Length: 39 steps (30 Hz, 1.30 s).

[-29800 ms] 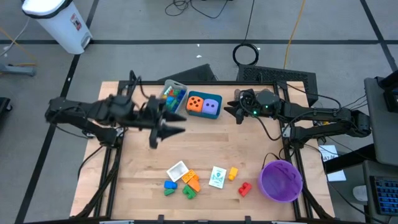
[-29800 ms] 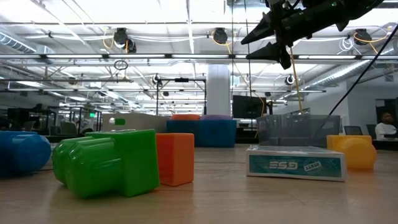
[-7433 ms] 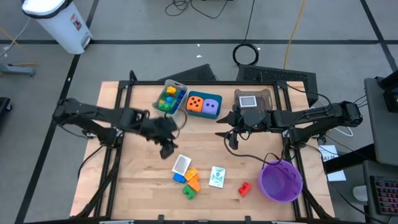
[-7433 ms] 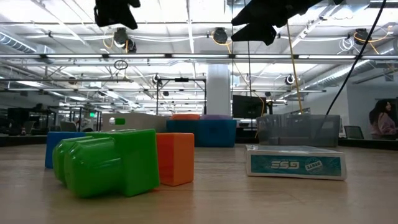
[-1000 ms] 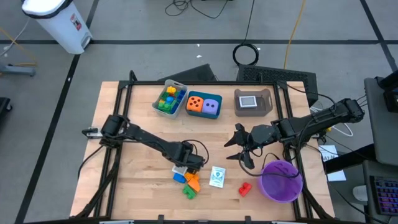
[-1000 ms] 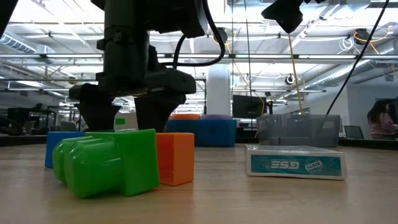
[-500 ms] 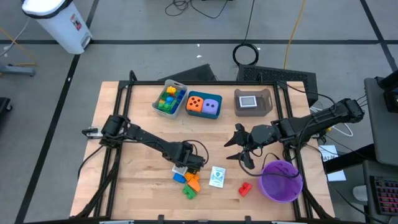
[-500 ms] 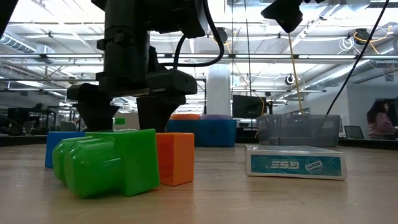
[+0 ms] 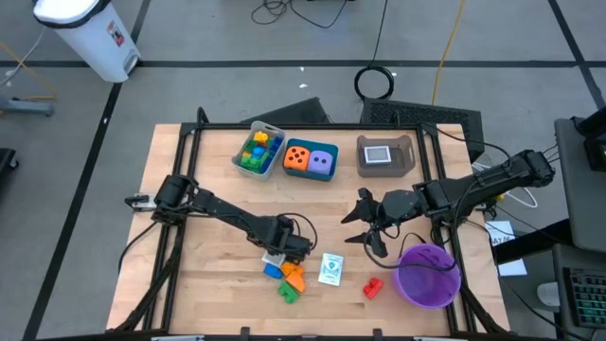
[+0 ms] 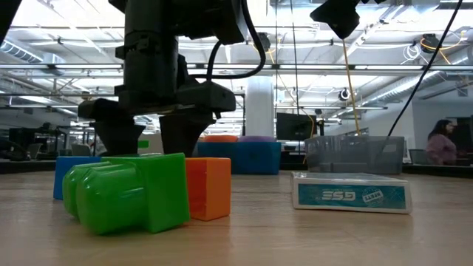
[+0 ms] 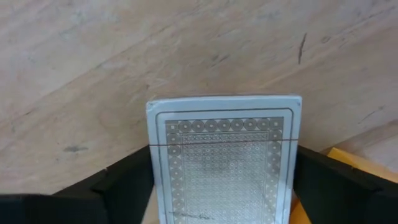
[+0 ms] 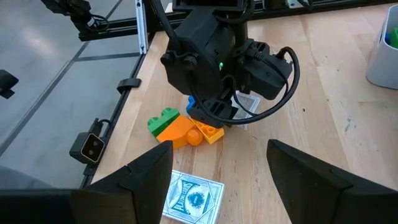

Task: Pick & Place Toys
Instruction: Put the brown deck of cards into the black bin

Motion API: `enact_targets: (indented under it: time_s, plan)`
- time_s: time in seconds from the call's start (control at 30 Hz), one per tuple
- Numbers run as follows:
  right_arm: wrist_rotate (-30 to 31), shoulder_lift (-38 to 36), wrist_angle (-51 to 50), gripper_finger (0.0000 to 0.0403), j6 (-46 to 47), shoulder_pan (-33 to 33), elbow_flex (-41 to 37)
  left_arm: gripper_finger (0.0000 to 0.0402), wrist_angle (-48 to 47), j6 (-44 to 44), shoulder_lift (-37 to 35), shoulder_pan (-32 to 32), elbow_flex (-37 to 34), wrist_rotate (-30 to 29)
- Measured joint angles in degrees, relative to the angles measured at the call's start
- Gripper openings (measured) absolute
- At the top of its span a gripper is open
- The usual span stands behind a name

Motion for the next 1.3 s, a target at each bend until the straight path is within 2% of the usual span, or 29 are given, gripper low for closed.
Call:
enact_targets:
  time_s: [0.2,0.47,0.63,0.8,0.93,1.07,1.3]
  plan:
    - [0.0,0.0,0.0,0.0251,0.0,-0.01,0.0,0.0297,-0.01,-0.11,-0.03,0.3,0.02,-0.02]
    - [-0.03,-0.02,1.36,0.0251,-1.53,-0.06,0.0,0.0311,-0.76,-0.19,-4.17,2.94,-0.09,-3.34]
    - [-0.27,-0.02,4.98,0.0251,-3.25,-0.57,0.0,0.0309,-0.44,-0.56,-10.97,5.18,-0.09,-9.63]
    - [0.5,-0.04,14.39,0.0251,-5.08,-1.43,0.0,0.0308,2.98,-1.56,-20.37,7.68,-0.07,-19.8]
    - [8.6,-0.04,21.38,0.0251,-9.38,-1.57,0.0,0.0314,10.21,0.42,-27.0,9.48,-0.07,-27.81]
    - [18.25,-0.04,28.4,0.0251,-13.96,-1.27,0.0,0.0309,21.44,7.05,-31.14,10.87,-0.07,-33.81]
    - [33.51,0.33,35.75,0.0251,-20.69,0.05,0.02,0.0313,46.8,19.15,-32.14,14.45,-0.04,-34.22]
